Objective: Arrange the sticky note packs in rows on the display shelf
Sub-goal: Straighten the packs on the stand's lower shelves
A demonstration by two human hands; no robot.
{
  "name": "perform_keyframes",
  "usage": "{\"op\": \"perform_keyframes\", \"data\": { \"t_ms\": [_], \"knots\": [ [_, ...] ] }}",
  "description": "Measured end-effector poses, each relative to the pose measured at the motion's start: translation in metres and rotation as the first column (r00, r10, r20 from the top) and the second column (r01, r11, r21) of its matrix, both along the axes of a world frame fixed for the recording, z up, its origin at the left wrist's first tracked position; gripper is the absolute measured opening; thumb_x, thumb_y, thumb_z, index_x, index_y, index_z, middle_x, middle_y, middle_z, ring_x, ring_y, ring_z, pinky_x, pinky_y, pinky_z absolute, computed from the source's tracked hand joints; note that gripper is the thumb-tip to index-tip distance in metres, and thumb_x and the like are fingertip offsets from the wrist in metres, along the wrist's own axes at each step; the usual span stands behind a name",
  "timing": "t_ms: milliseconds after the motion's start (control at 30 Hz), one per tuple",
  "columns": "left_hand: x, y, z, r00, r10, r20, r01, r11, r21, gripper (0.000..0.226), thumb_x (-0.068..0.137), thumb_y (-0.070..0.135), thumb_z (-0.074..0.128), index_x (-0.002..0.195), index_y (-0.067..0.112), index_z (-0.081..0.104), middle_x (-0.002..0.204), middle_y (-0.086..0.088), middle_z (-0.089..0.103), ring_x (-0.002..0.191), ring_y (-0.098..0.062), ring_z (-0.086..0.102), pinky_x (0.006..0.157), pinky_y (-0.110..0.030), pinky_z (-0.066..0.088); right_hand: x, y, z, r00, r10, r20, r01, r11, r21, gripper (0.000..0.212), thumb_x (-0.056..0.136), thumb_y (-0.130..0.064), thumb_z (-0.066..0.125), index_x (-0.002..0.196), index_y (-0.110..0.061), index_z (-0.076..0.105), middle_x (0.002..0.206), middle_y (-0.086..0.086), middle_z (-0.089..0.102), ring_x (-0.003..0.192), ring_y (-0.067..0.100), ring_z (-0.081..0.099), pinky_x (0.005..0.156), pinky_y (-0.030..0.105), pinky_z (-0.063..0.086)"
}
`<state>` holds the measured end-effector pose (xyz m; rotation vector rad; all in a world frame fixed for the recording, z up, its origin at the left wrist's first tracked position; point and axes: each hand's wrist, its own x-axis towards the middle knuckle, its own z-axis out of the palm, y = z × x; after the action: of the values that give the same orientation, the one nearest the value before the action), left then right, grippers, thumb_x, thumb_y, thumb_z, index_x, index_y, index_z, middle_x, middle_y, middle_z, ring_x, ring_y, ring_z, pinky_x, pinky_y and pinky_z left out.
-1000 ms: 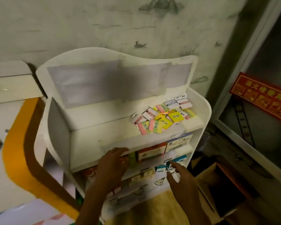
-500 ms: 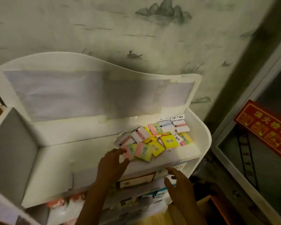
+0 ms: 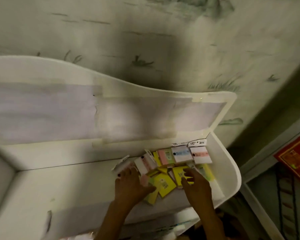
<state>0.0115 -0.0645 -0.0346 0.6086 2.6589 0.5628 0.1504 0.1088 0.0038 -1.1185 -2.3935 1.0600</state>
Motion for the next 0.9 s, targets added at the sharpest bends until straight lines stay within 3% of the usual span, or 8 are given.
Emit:
{"op": "perform_keyframes", "data": {
  "t_ms": [133, 367, 500, 567, 667, 767, 900],
  "knots": [
    [0.003, 0.018, -0.009, 1.0, -0.018, -0.001, 0.017, 0.98, -0.197, 0.121, 0.054, 0.089, 0.057, 0.146, 0.016, 0.028, 0.149, -0.008, 0.036, 0.135, -0.028, 0.036, 0.107, -0.044, 0.036, -0.012, 0.024, -0.003, 1.0, -0.021, -0.02, 0.022, 0.999, 0.025, 0.024, 0.089, -0.017, 0.067, 0.111, -0.024, 0.064, 0.1, -0.007, 0.066, 0.086, 0.009, 0.06, 0.074, 0.024, 0.042],
    [0.004, 0.03, -0.006, 0.998, 0.055, 0.023, -0.049, 0.975, -0.218, 0.104, 0.051, 0.078, 0.072, 0.135, 0.023, 0.043, 0.137, 0.0, 0.047, 0.125, -0.021, 0.043, 0.103, -0.038, 0.04, -0.033, 0.068, -0.012, 1.0, 0.005, -0.016, -0.005, 1.0, 0.021, 0.024, 0.091, -0.022, 0.065, 0.115, -0.02, 0.062, 0.108, 0.003, 0.067, 0.086, 0.016, 0.063, 0.071, 0.025, 0.05],
    [0.009, 0.032, 0.004, 0.974, 0.204, 0.103, -0.21, 0.976, 0.055, 0.069, 0.061, 0.048, 0.085, 0.117, 0.03, 0.05, 0.113, 0.007, 0.062, 0.094, -0.009, 0.057, 0.085, -0.03, 0.054, -0.047, 0.08, -0.018, 0.999, 0.004, 0.051, -0.006, 1.0, 0.025, 0.04, 0.09, -0.035, 0.066, 0.124, -0.015, 0.057, 0.126, 0.011, 0.053, 0.094, 0.024, 0.062, 0.076, 0.033, 0.054],
    [0.008, 0.027, 0.006, 0.954, 0.249, 0.169, -0.28, 0.94, 0.193, 0.057, 0.064, 0.039, 0.087, 0.108, 0.033, 0.053, 0.109, 0.006, 0.065, 0.09, -0.009, 0.06, 0.081, -0.03, 0.056, -0.055, 0.084, -0.019, 0.989, -0.024, 0.145, 0.015, 0.998, 0.064, 0.054, 0.087, -0.047, 0.066, 0.128, -0.015, 0.054, 0.129, 0.014, 0.047, 0.105, 0.031, 0.059, 0.083, 0.036, 0.053],
    [0.004, 0.014, 0.01, 0.887, 0.281, 0.366, -0.414, 0.836, 0.361, 0.059, 0.07, 0.032, 0.085, 0.12, 0.028, 0.054, 0.114, 0.0, 0.063, 0.091, -0.012, 0.061, 0.065, -0.023, 0.053, -0.064, 0.089, -0.021, 0.962, -0.033, 0.272, -0.001, 0.992, 0.123, 0.076, 0.077, -0.063, 0.067, 0.131, -0.011, 0.051, 0.13, 0.016, 0.045, 0.116, 0.035, 0.051, 0.089, 0.041, 0.051],
    [0.005, 0.005, 0.023, 0.736, 0.241, 0.633, -0.613, 0.636, 0.47, 0.05, 0.077, 0.02, 0.082, 0.117, 0.024, 0.052, 0.113, -0.003, 0.058, 0.096, -0.024, 0.063, 0.062, -0.038, 0.061, -0.07, 0.089, -0.025, 0.947, -0.031, 0.32, -0.021, 0.987, 0.158, 0.085, 0.072, -0.066, 0.071, 0.132, -0.01, 0.048, 0.131, 0.017, 0.045, 0.12, 0.035, 0.047, 0.091, 0.044, 0.05],
    [0.002, -0.004, 0.032, 0.715, 0.208, 0.668, -0.658, 0.522, 0.543, 0.045, 0.076, 0.005, 0.08, 0.115, 0.011, 0.058, 0.109, -0.016, 0.065, 0.09, -0.032, 0.07, 0.068, -0.05, 0.061, -0.074, 0.092, -0.025, 0.964, -0.048, 0.26, 0.005, 0.987, 0.161, 0.085, 0.064, -0.058, 0.082, 0.125, -0.006, 0.051, 0.124, 0.018, 0.051, 0.116, 0.035, 0.05, 0.087, 0.044, 0.051]
  ]
}}
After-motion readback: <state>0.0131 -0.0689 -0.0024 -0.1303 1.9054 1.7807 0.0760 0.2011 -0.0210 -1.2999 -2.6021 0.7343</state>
